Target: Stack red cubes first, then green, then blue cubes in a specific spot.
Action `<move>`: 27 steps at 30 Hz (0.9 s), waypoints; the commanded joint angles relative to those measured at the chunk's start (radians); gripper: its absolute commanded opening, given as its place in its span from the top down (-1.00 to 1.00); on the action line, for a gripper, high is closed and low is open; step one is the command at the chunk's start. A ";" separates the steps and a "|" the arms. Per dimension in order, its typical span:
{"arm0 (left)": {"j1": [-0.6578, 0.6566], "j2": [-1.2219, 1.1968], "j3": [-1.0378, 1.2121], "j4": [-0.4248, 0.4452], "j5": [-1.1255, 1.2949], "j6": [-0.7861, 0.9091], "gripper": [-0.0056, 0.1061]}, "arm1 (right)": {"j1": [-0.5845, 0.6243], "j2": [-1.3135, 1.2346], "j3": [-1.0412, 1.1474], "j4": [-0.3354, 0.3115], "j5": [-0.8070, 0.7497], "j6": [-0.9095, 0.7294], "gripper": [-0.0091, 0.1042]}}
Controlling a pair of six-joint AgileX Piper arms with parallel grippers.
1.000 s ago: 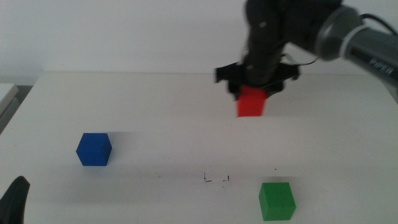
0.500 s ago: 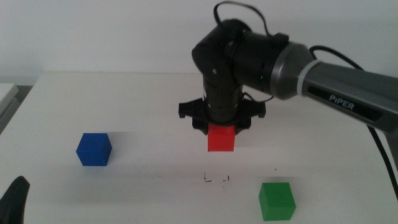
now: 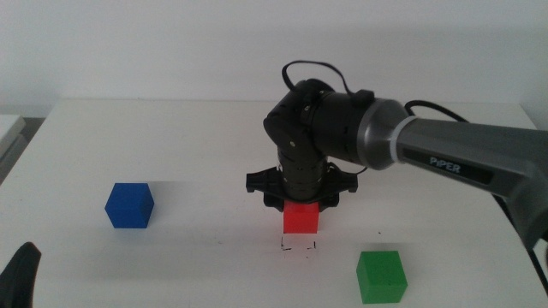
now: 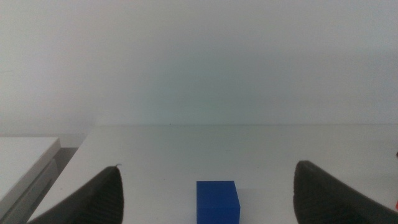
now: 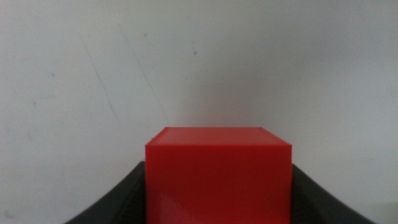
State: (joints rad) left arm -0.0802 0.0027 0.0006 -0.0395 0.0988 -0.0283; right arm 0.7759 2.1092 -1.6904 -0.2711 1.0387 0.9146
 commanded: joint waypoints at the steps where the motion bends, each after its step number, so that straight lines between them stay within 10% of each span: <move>1: -0.001 -0.003 -0.001 -0.002 -0.013 -0.002 -0.78 | 0.003 0.012 0.005 -0.013 -0.016 0.012 0.50; 27: -0.001 -0.003 -0.001 -0.002 -0.013 -0.002 -0.78 | 0.013 0.032 0.005 -0.002 0.007 0.027 0.50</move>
State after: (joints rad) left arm -0.0802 0.0027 0.0006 -0.0395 0.0988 -0.0283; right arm 0.7863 2.1490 -1.6904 -0.2601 1.0462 0.9395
